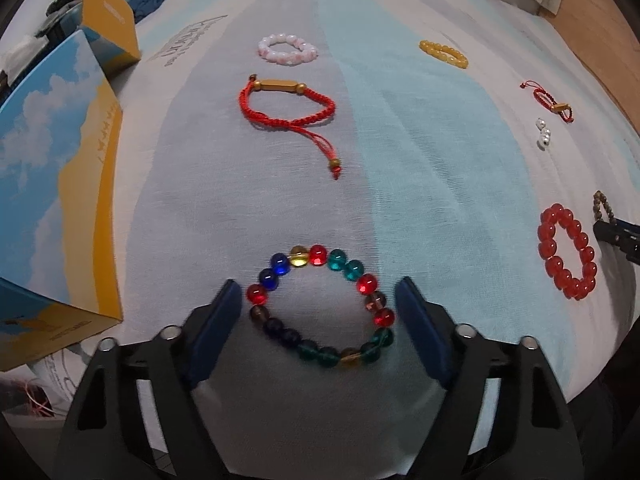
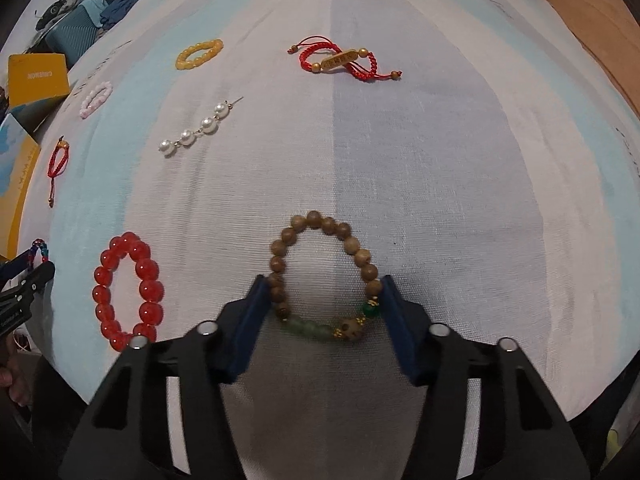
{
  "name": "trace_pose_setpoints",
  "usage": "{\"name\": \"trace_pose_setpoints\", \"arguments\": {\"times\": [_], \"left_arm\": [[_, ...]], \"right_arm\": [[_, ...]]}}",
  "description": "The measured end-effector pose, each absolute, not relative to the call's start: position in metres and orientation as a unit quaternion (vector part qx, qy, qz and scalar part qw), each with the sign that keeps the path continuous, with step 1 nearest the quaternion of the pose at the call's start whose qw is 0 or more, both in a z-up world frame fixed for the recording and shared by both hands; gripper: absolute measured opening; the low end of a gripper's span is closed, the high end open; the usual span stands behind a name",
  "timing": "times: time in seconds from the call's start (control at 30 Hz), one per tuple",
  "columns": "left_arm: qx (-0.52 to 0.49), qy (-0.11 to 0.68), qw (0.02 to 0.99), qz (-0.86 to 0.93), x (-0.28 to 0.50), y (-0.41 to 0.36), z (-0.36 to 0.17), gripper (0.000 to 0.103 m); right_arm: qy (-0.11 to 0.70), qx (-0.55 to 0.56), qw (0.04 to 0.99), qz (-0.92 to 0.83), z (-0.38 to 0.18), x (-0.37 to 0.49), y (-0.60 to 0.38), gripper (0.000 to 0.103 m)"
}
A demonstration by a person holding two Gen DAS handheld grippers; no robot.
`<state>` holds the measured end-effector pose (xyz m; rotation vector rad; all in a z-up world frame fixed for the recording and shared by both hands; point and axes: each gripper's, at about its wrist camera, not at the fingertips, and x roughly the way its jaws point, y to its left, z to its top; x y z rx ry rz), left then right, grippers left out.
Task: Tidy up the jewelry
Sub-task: 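Grasp the multicolour bead bracelet with the left tool while the right tool grasps the brown wooden bracelet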
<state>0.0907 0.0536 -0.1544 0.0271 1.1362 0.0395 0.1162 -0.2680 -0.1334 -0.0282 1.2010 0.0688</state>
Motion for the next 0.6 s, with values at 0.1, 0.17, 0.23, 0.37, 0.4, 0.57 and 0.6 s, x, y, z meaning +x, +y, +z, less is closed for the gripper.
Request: {"name": "trace_pose_setpoints", "arguments": {"times": [0.1,0.17,0.23,0.37,0.4,0.57,0.6], "left_arm": [[0.016,0.542,0.840,0.020,0.089,0.059,-0.153,0.059],[0.015,0.545,0.838,0.018,0.089,0.062,-0.151,0.051],[0.013,0.548,0.836,0.018,0.089,0.064,-0.149,0.043],[0.005,0.554,0.833,0.009,0.087,0.064,-0.146,0.018],[0.003,0.553,0.833,0.008,0.085,0.064,-0.145,0.018],[0.000,0.551,0.834,-0.001,0.080,0.061,-0.141,0.017],[0.000,0.551,0.835,-0.002,0.079,0.060,-0.140,0.017]], "right_arm": [[0.566,-0.014,0.823,0.034,-0.131,0.113,-0.269,0.037],[0.566,-0.014,0.823,0.034,-0.130,0.116,-0.266,0.029],[0.566,-0.011,0.824,0.033,-0.129,0.115,-0.266,0.023],[0.563,-0.007,0.826,0.028,-0.129,0.111,-0.267,0.017],[0.562,-0.006,0.827,0.028,-0.129,0.110,-0.267,0.017],[0.556,0.007,0.831,0.028,-0.123,0.107,-0.270,0.016],[0.555,0.008,0.831,0.028,-0.122,0.107,-0.271,0.016]]}}
